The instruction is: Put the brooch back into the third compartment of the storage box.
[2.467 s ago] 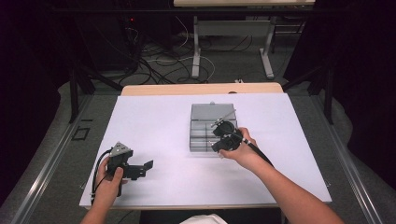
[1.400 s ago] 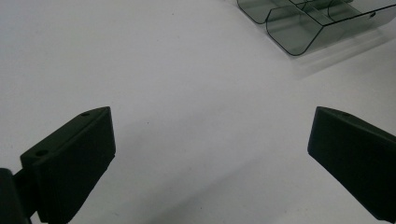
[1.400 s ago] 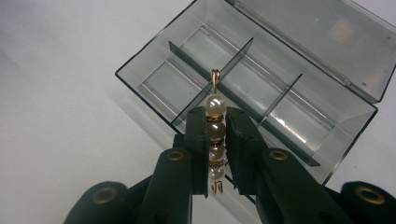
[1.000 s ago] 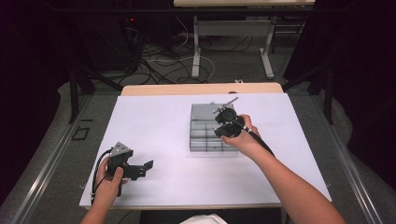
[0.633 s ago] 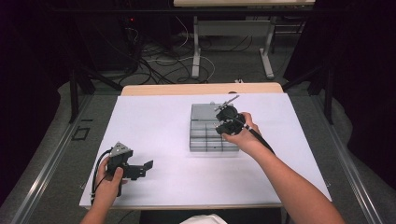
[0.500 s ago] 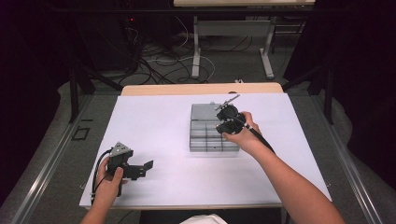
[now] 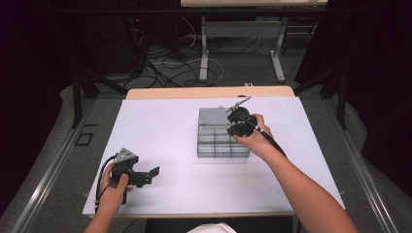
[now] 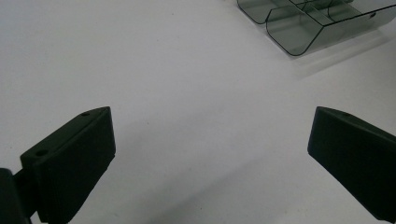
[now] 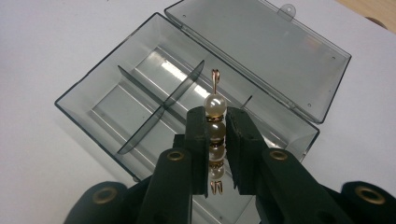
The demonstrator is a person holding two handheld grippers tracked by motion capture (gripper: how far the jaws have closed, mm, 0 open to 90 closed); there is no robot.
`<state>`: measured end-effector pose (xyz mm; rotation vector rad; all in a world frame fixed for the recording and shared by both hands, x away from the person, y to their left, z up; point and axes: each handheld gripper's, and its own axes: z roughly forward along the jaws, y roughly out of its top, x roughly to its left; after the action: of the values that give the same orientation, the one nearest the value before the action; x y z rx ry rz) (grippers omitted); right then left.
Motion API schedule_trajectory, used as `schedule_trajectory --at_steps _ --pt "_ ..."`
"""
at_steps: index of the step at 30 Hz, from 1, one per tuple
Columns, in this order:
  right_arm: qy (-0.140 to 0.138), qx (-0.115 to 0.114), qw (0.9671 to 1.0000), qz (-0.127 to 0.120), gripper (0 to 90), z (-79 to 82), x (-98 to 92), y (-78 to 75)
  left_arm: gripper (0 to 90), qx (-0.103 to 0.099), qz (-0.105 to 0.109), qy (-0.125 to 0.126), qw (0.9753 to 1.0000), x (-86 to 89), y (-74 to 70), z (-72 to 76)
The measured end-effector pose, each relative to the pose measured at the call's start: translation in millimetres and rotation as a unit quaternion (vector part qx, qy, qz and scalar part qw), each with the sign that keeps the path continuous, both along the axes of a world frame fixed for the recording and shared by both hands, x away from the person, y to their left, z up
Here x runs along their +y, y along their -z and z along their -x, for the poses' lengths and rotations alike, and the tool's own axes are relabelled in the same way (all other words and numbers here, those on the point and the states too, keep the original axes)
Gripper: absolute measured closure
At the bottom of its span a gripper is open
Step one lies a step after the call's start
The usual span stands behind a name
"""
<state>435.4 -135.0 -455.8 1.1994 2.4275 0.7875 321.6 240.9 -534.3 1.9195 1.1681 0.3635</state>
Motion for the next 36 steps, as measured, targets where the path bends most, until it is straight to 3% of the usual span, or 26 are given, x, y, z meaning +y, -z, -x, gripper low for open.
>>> schedule_trajectory --at_steps 6,26,36 --pt "0.009 0.007 0.9999 0.001 79.7 -2.6 -0.4 0.3 0.9 0.001 -0.001 -0.001 1.0 0.2 0.0 0.0" --pt "0.014 -0.009 0.9999 0.003 79.7 -12.5 -6.8 7.2 0.9 -0.001 -0.001 -0.002 1.0 1.1 0.1 0.0" --pt "0.016 -0.001 0.9998 0.01 79.7 -16.7 -6.9 12.4 1.0 -0.003 -0.004 -0.003 1.0 0.9 0.0 0.1"
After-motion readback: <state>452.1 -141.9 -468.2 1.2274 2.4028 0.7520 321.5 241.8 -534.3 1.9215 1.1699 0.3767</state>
